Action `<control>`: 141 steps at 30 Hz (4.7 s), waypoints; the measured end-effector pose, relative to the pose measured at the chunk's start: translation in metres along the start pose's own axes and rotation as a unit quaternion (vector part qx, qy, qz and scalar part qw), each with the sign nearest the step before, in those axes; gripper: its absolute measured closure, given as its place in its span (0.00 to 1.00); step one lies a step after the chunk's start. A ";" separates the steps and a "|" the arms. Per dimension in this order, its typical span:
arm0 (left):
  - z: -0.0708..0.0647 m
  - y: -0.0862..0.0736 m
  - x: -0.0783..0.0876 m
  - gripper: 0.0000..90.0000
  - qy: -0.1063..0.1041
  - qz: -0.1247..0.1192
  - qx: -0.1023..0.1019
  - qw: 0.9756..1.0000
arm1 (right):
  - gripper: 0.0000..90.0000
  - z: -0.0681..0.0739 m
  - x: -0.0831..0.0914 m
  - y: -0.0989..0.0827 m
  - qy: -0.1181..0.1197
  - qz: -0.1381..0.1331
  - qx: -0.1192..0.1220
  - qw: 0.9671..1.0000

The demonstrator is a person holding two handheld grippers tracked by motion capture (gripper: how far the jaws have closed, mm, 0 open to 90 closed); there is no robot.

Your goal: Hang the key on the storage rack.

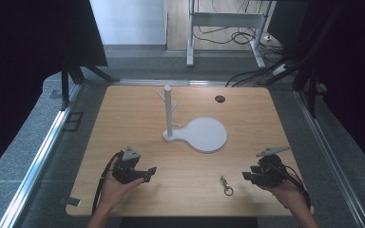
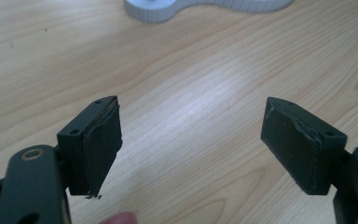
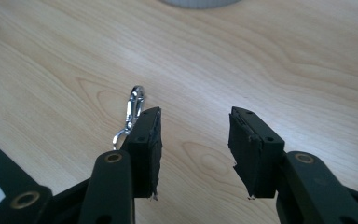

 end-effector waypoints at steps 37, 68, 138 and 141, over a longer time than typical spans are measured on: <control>0.016 -0.020 0.002 0.24 0.008 0.017 0.001 1.000 | 0.70 0.045 -0.071 0.009 -0.022 0.141 0.038 0.989; 0.019 -0.025 -0.004 0.23 0.014 0.028 -0.003 1.000 | 0.92 0.046 -0.083 0.003 -0.041 0.165 0.046 0.984; 0.022 -0.028 -0.006 0.23 0.016 0.038 -0.006 0.999 | 0.94 0.012 -0.063 0.073 -0.052 -0.008 0.032 0.998; 0.022 -0.029 -0.007 0.23 0.015 0.039 -0.006 0.999 | 0.94 0.009 -0.063 0.079 -0.054 -0.013 0.028 0.998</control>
Point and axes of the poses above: each handheld gripper's, and its own axes: x roughly backward along the jaws, y roughly out of its top, z roughly to its left, the point moved 6 cm from there along -x, roughly forward along the jaws, and after that the axes turned 4 degrees about y, right-handed, at the moved point
